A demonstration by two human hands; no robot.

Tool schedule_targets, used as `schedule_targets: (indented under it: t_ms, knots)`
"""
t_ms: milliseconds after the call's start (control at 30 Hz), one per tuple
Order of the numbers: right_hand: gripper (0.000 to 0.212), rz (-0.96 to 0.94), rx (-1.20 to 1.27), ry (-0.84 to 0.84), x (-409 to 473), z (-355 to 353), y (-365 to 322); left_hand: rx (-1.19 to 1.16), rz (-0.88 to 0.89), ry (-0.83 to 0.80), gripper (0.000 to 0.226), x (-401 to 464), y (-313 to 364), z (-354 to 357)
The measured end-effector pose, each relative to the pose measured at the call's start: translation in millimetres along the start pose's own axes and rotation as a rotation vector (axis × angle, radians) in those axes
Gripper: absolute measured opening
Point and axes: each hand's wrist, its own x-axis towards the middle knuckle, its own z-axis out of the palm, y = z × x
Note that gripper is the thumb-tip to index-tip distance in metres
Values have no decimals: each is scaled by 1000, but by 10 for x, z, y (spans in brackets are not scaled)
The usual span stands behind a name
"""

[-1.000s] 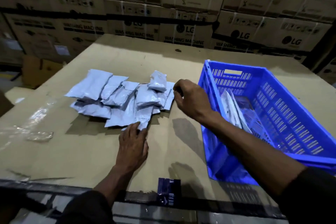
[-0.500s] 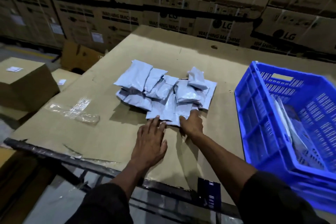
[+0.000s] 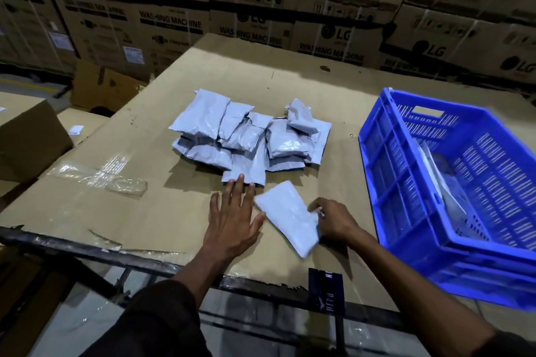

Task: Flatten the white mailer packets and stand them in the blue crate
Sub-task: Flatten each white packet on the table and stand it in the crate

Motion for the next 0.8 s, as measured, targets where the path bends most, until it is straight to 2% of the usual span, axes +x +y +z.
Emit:
schedule_targets:
  t_ms: [67,167,233,300,433,600,700,800]
  knots:
    - [31,19,-138,87,-60,-33,82,-12,68,42,69,-22,30,-6]
    - [31,-107,-103,247,-147,54,22,11,175,50,64,-66,70,-6]
    - [42,-242,-108,194,-232,198,-70,20,206,49,58,-91,83,-15]
    - [57,-329,-255,126,-301,409,-99,16,198,79,53,-135,101,-24]
    - [67,-245,-347,184,-370,595,-83,-38,157,156,49,-255,301,-29]
    - [75,-237,-281,220,-342,566,-144,-6,120,-26,56,-254,627,42]
    - [59,-420,-302,306,-329,589,22,35,101,-128,64,-272,652,103]
    - [50,-545,-339,350,-351,661,180,87,109,-162,65,-319,639,114]
